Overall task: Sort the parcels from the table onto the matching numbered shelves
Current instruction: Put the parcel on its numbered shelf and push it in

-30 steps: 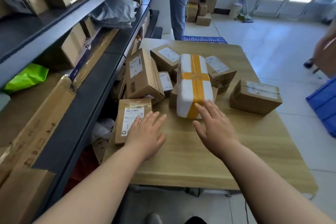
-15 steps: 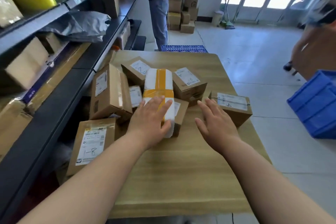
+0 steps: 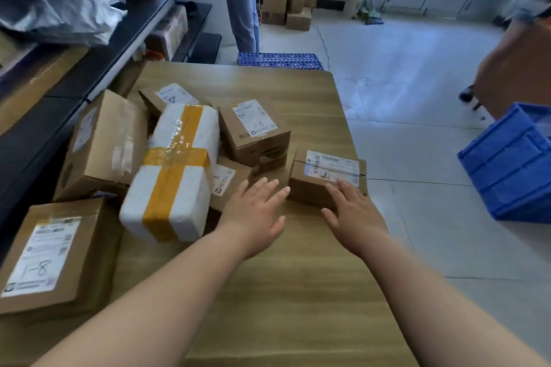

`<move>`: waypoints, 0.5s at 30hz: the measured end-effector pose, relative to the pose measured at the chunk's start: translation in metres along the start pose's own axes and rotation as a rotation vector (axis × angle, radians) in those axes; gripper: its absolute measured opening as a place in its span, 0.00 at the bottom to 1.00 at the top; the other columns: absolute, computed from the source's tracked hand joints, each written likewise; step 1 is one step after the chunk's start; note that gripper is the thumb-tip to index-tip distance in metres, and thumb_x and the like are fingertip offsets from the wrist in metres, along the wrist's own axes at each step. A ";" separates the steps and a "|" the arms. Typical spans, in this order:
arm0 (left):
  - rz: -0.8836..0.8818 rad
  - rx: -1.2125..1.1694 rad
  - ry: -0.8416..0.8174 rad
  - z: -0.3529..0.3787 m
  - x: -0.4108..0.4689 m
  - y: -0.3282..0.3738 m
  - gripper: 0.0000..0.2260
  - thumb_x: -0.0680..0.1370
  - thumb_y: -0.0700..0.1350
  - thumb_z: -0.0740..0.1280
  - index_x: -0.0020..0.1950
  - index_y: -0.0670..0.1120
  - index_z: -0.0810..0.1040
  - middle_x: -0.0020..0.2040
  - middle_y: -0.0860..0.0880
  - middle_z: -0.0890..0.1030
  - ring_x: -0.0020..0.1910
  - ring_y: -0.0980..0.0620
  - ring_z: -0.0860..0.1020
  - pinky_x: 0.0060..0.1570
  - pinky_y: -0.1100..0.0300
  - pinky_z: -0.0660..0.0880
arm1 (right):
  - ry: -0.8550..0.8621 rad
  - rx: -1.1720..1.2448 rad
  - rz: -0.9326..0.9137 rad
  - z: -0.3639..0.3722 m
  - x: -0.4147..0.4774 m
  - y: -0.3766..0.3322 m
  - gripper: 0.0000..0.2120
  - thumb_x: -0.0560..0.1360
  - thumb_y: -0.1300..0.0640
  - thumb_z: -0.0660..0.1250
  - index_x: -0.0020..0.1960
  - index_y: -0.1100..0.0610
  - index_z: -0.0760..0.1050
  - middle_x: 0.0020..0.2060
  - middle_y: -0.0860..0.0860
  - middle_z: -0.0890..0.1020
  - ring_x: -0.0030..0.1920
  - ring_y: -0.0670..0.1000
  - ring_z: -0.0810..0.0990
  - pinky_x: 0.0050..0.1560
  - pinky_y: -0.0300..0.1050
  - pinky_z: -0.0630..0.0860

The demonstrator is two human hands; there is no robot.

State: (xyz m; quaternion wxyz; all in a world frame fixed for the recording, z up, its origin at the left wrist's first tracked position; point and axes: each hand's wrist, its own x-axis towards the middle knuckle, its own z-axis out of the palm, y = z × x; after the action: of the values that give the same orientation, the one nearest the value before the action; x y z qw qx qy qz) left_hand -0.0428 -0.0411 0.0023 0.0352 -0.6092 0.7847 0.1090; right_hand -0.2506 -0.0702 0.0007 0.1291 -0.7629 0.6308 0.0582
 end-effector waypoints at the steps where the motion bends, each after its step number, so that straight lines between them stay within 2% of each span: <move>1: 0.005 0.007 -0.022 0.005 0.007 0.005 0.27 0.82 0.57 0.50 0.79 0.55 0.47 0.80 0.51 0.48 0.78 0.52 0.45 0.76 0.49 0.42 | -0.018 -0.021 -0.002 0.005 0.006 0.008 0.29 0.82 0.44 0.51 0.79 0.50 0.49 0.78 0.51 0.49 0.78 0.52 0.48 0.76 0.49 0.51; 8: 0.012 0.010 -0.127 0.024 0.046 0.028 0.27 0.82 0.56 0.51 0.79 0.55 0.47 0.80 0.50 0.47 0.78 0.52 0.45 0.76 0.50 0.43 | -0.043 -0.033 0.042 0.023 0.041 0.048 0.29 0.81 0.45 0.53 0.78 0.51 0.48 0.78 0.52 0.46 0.78 0.53 0.44 0.76 0.50 0.51; 15: -0.003 0.033 -0.115 0.032 0.091 0.037 0.27 0.82 0.55 0.52 0.79 0.54 0.46 0.80 0.50 0.44 0.78 0.50 0.45 0.76 0.49 0.44 | 0.014 0.131 0.143 0.027 0.074 0.074 0.31 0.81 0.47 0.55 0.79 0.51 0.46 0.78 0.53 0.42 0.78 0.55 0.44 0.76 0.52 0.52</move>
State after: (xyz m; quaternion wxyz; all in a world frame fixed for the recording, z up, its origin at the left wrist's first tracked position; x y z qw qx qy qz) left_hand -0.1045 -0.1119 -0.0414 0.0906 -0.6025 0.7821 0.1307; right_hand -0.3061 -0.1461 -0.0528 0.1698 -0.7062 0.6870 0.0206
